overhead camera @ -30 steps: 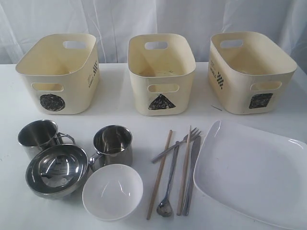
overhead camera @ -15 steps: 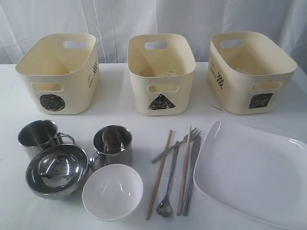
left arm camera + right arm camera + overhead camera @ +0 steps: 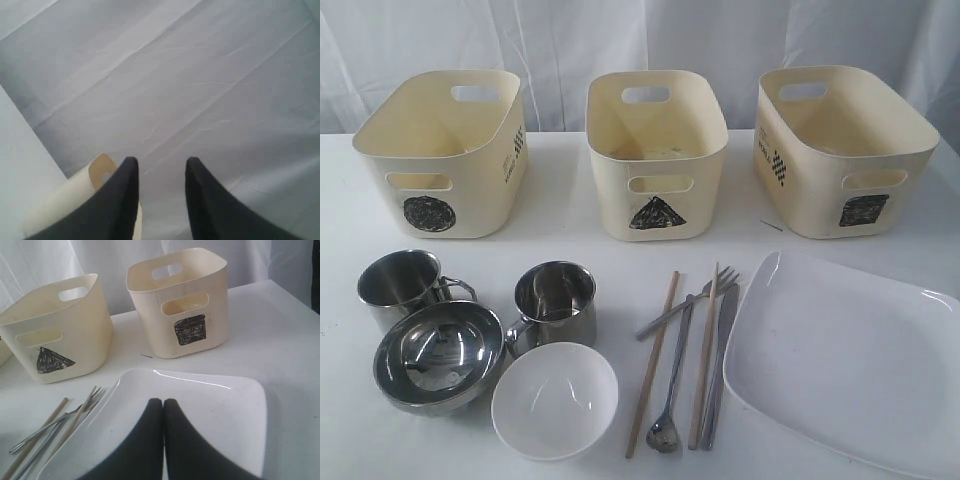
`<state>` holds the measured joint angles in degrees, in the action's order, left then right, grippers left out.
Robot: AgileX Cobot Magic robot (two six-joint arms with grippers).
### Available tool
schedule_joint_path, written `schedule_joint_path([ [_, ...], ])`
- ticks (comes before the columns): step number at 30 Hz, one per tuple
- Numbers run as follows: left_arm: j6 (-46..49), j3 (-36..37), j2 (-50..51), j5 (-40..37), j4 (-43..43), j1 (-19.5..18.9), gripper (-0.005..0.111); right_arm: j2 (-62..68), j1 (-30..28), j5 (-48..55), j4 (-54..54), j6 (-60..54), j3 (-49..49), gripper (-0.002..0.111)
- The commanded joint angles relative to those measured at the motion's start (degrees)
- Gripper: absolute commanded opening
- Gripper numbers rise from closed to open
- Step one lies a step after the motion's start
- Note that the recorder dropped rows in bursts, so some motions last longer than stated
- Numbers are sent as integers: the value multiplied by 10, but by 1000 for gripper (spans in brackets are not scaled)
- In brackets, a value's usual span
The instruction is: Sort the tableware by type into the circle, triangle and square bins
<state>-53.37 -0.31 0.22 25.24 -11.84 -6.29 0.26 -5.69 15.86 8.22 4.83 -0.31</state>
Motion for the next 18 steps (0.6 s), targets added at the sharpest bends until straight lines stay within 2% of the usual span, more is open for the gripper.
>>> schedule_joint_path([
  [1, -35, -5, -2, 35, 68, -1, 34, -3, 2, -5, -1, 1, 3, 0],
  [7, -129, -8, -2, 33, 208, -1, 0, -3, 2, -5, -1, 1, 3, 0],
  [11, -249, -45, -2, -12, 388, -1, 0, -3, 2, -5, -1, 1, 3, 0],
  [16, -358, -123, 0, -75, 584, -1, 0, -3, 2, -5, -1, 1, 3, 0],
  [18, -410, -156, 20, -80, 689, -1, 0, -3, 2, -5, -1, 1, 3, 0],
])
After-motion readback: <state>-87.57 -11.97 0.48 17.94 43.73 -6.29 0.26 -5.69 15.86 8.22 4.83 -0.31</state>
